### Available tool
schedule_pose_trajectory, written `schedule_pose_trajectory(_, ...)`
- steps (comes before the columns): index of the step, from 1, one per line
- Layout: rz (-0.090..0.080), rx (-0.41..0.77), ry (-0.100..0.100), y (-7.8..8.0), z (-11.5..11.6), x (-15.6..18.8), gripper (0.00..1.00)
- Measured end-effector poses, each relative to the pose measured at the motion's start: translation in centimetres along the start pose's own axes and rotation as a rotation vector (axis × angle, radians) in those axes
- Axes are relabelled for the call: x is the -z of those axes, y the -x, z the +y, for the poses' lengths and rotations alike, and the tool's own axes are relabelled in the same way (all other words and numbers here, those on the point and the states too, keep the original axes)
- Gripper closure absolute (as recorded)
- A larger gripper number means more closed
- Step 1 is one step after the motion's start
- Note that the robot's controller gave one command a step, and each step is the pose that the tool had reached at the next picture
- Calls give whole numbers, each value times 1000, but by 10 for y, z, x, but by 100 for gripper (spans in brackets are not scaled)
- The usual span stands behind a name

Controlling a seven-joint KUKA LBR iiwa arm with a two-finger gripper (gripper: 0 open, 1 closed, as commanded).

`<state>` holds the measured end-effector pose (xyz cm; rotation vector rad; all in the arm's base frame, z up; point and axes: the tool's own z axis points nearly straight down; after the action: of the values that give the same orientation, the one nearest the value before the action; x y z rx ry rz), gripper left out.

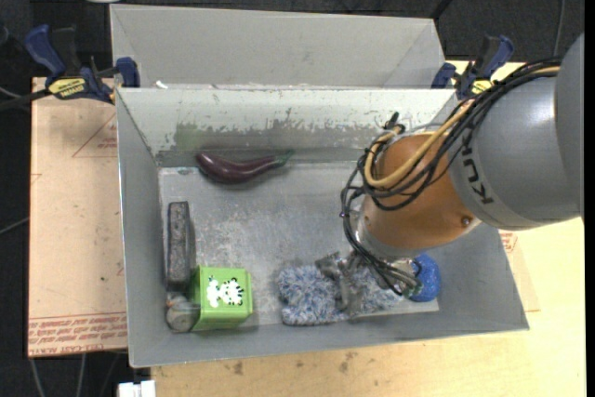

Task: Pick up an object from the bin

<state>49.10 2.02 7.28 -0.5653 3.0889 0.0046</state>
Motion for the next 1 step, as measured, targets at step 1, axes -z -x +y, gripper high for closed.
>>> schedule_pose_trajectory(1, 0, 0, 0, 0, 0, 0, 100)
